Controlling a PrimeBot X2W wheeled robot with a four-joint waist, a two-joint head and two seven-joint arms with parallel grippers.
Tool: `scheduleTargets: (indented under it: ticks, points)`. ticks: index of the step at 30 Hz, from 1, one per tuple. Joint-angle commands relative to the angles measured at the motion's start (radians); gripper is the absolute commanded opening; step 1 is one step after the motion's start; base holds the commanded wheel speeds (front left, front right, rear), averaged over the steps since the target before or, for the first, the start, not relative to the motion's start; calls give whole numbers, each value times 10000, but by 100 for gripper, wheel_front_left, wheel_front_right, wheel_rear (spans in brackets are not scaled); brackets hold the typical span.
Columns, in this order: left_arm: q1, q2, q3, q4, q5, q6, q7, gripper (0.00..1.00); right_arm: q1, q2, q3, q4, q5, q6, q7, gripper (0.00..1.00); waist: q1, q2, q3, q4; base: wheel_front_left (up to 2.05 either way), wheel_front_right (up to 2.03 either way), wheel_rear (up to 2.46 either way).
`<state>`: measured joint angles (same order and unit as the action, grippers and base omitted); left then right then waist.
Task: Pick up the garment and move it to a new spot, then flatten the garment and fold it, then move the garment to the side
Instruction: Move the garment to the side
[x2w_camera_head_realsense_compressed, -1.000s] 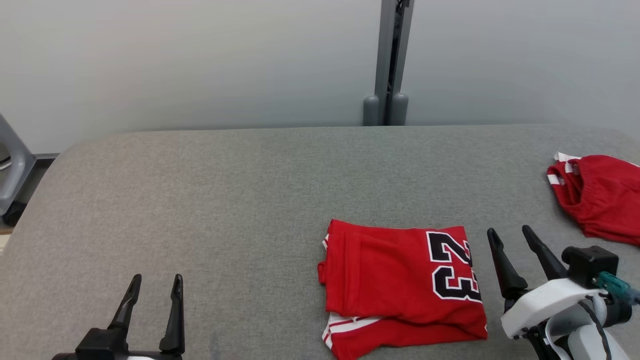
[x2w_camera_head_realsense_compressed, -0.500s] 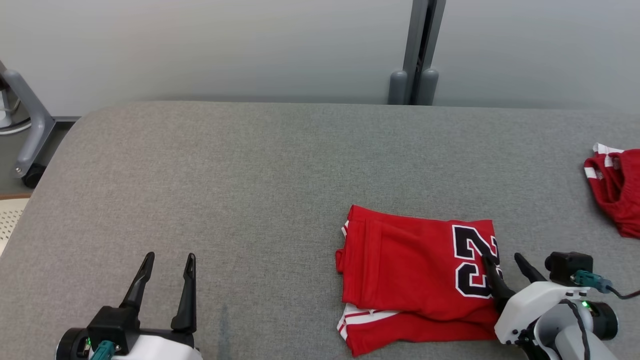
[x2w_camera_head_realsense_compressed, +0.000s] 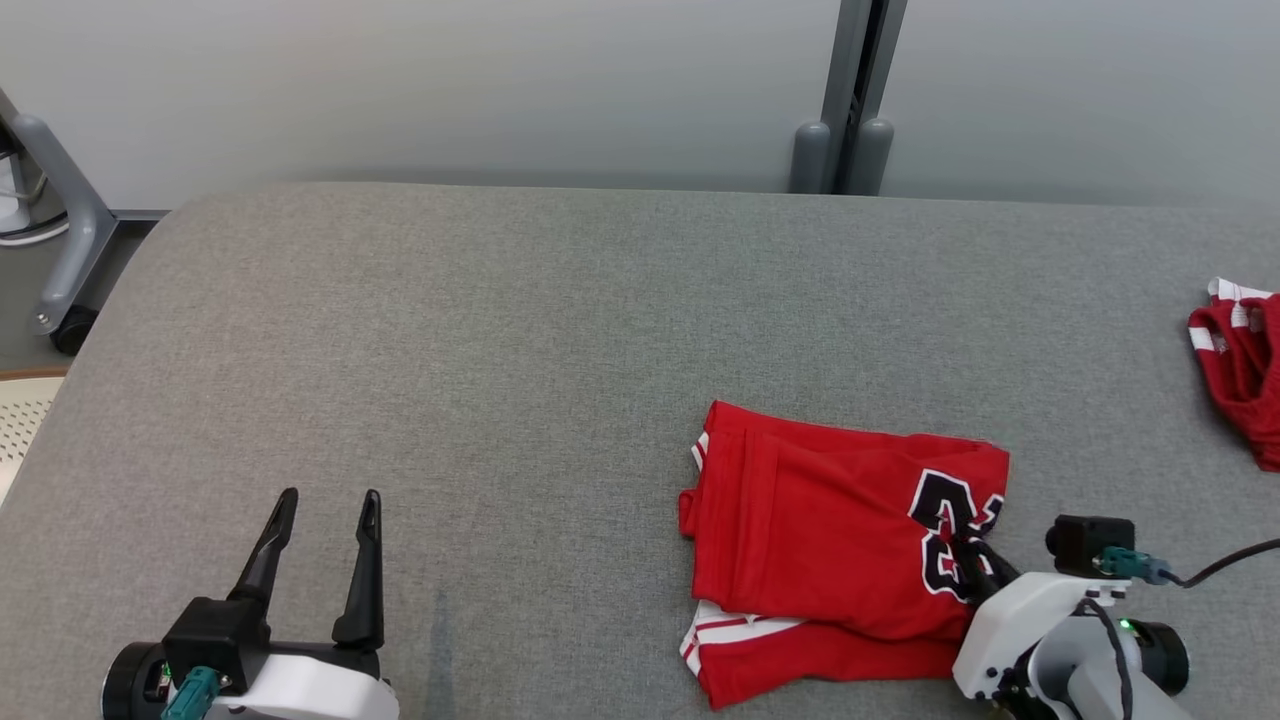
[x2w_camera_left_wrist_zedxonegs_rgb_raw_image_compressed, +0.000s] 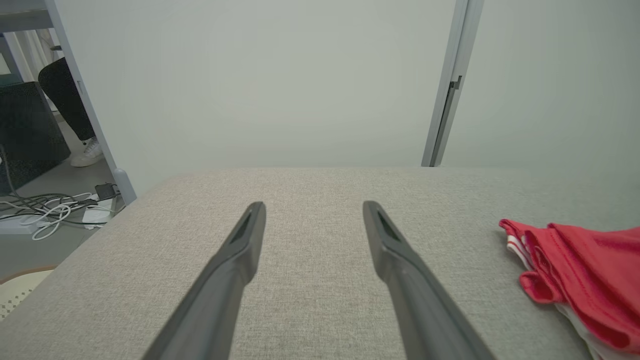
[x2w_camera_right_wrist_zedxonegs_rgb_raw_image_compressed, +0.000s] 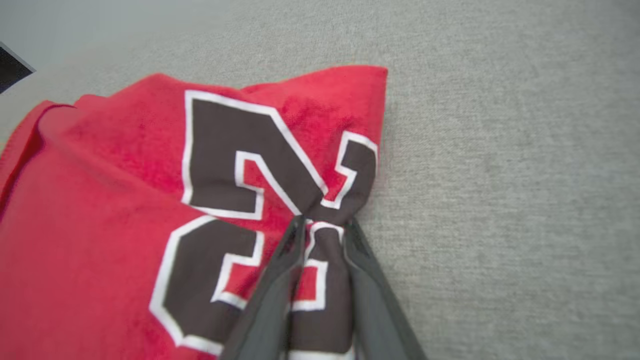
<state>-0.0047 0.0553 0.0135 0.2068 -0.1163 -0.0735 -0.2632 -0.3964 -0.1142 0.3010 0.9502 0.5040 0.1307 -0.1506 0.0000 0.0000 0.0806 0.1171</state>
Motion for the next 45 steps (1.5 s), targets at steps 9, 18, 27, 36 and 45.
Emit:
scheduleTargets:
  ticks: [9,18,27,36,45]
  points:
    - [-355,27,-34,-82,-136,14,-15,100,-1436,-889,882,-160,291,-1,-223,0,0,0,535,-517,0,0,0]
    - [-1177,13,-255,-451,44,-5,-15,100,-3925,-2180,1486,-427,627,-1,-127,0,0,0,2267,-1290,0,0,0]
    - [-1784,273,-171,-1109,286,-33,-15,100,-5583,-3748,1862,-257,1012,-1,-488,0,0,0,3474,-2184,0,0,0]
    - [-1688,535,-129,-1717,470,62,-13,100,-6692,-4553,2100,225,1301,-1,-700,0,0,0,3802,-2915,0,0,0]
    - [-1469,595,-119,-2174,457,166,-15,100,-7118,-4768,2468,530,1520,1,-733,0,0,0,3812,-3128,0,0,0]
